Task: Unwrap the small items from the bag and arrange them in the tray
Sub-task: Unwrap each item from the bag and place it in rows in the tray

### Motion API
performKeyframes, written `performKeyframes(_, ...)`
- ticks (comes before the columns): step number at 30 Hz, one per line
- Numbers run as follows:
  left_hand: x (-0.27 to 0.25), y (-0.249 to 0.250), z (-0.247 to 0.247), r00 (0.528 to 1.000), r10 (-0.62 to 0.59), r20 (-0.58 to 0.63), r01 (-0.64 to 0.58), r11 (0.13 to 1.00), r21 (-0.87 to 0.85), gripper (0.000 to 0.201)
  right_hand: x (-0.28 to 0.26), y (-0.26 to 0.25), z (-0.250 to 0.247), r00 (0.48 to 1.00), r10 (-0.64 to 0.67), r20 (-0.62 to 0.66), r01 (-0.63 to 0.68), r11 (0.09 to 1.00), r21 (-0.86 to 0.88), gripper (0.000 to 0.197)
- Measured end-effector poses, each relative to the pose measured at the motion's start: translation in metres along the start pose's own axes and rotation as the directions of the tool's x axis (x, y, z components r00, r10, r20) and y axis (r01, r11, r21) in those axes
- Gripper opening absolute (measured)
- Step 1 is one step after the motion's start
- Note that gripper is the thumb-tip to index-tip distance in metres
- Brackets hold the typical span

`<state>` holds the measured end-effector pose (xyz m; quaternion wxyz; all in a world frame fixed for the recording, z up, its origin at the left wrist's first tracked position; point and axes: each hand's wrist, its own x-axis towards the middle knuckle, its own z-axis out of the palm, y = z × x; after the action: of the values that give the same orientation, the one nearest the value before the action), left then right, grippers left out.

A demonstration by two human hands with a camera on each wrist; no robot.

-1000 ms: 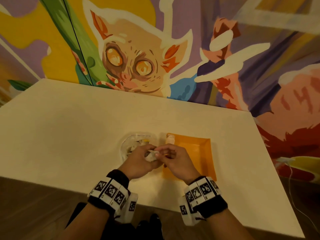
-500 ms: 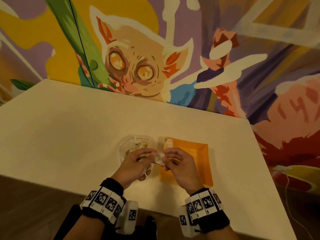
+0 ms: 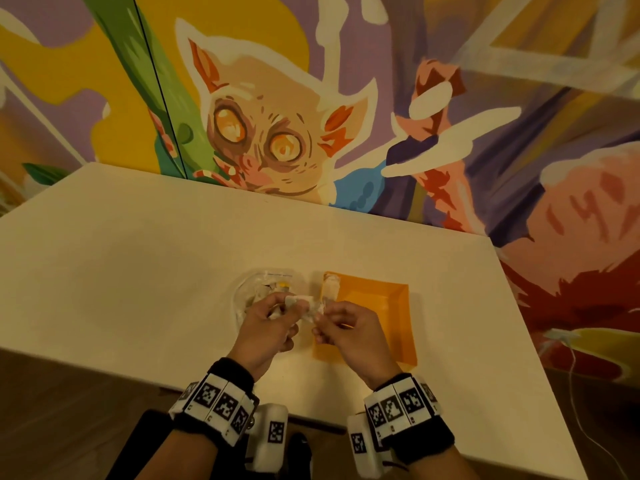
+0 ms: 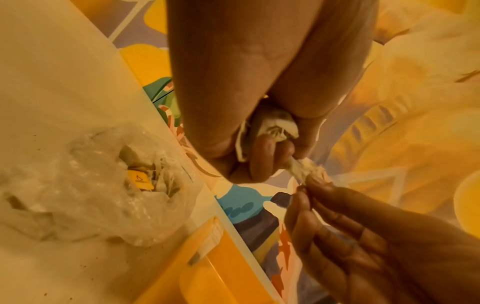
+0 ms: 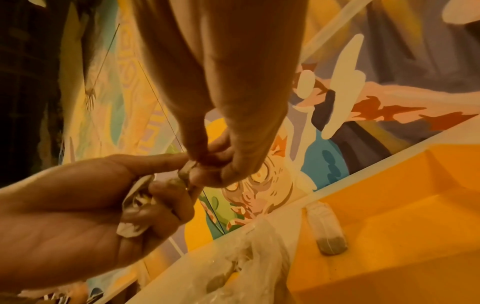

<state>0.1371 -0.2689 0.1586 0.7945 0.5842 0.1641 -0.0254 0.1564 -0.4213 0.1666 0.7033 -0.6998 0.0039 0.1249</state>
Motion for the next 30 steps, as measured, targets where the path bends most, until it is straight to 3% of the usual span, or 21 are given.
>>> performKeyframes(3,-0.006,0.0,-0.004,0.999,0.027,-0.029,-0.025,0.997,0.073,0.014,0.004,-0.001,-0.003,0.994,-0.069,-0.08,0.067,0.998,-0.018,0.007)
performKeyframes(5,-0.007,0.003,-0.008,0.995,0.095,-0.042,-0.086,0.981,0.173,0.014,0.008,-0.001,-0.004,0.984,-0.152,-0.094,0.138,0.98,-0.142,0.004)
performKeyframes(9,0.0,0.007,-0.016,0.964,0.25,0.088,-0.262,0.851,0.456,0.018,0.011,-0.004,-0.004,0.962,-0.269,0.044,0.256,0.839,-0.481,0.005)
performKeyframes(11,0.005,0.008,-0.018,0.952,0.283,0.114,-0.299,0.789,0.537,0.016,0.011,-0.005,-0.003,0.952,-0.293,0.094,0.297,0.799,-0.523,0.006)
performKeyframes(13,0.009,0.008,-0.017,0.948,0.294,0.123,-0.308,0.748,0.588,0.018,0.013,-0.004,-0.002,0.95,-0.3,0.09,0.306,0.821,-0.483,0.003)
performKeyframes(16,0.015,0.01,-0.015,0.942,0.316,0.115,-0.323,0.756,0.569,0.015,0.018,0.003,0.001,0.962,-0.25,0.11,0.273,0.88,-0.388,0.006)
performKeyframes(20,0.021,0.01,-0.01,0.934,0.352,0.065,-0.326,0.763,0.559,0.019,0.03,0.014,0.002,0.971,-0.19,0.144,0.235,0.867,-0.441,0.008)
performKeyframes(25,0.033,0.003,-0.016,0.955,0.296,-0.019,-0.228,0.775,0.589,0.007,0.066,0.018,-0.012,0.993,-0.119,0.01,0.103,0.812,-0.575,0.014)
performKeyframes(27,0.036,-0.002,-0.016,0.972,0.236,-0.004,-0.187,0.779,0.598,0.007,0.084,0.019,-0.02,0.994,-0.082,-0.067,0.022,0.777,-0.629,0.004)
performKeyframes(30,0.042,-0.013,-0.012,0.99,0.136,0.041,-0.128,0.736,0.664,0.008,0.109,0.025,-0.03,0.984,0.025,-0.177,-0.141,0.712,-0.688,0.015)
